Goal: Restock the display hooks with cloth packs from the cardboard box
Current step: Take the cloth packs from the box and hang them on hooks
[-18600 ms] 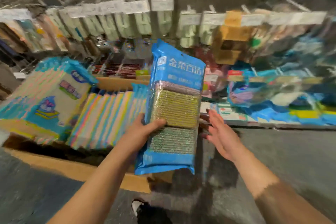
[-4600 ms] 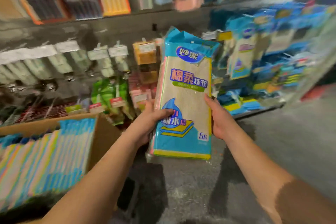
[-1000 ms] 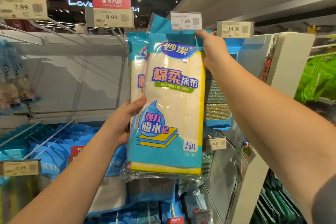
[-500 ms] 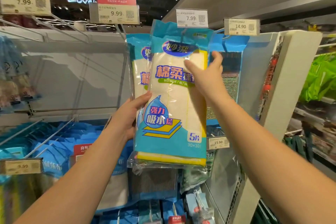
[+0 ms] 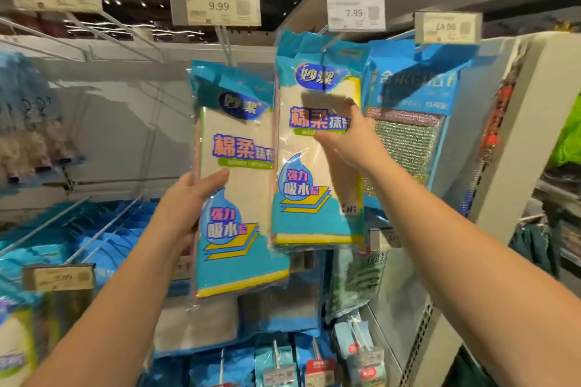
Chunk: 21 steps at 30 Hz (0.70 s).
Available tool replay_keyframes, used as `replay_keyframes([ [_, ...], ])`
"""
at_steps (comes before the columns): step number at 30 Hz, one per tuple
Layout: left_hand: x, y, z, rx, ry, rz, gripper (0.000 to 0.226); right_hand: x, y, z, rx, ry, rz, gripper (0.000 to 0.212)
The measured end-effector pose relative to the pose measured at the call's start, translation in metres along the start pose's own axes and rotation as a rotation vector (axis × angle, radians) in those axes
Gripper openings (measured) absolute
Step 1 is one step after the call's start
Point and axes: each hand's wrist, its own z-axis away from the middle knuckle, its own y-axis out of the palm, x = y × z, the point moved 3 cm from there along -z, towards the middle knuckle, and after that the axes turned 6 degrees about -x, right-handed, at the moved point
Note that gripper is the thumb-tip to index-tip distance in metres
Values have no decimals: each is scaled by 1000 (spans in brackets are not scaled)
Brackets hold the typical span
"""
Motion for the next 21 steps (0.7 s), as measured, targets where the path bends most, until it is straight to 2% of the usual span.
replay_keyframes([
  [4,-3,-39,8,-100,41,-21,37,-4,17,-15,-27,17,91,89],
  [6,-4,-49,12,-101,51,-10,33,-5,23,-20,-57,11,165,78],
  [10,-3,-55,19,-34,42,17,49,-6,33,-26,-73,-18,232,60],
  [18,4,-38,28,58,-45,169,52,-14,38,-29,-75,-40,224,66],
  [21,7,-30,27,70,-67,177,51,-13,35,-27,-56,-42,220,55],
])
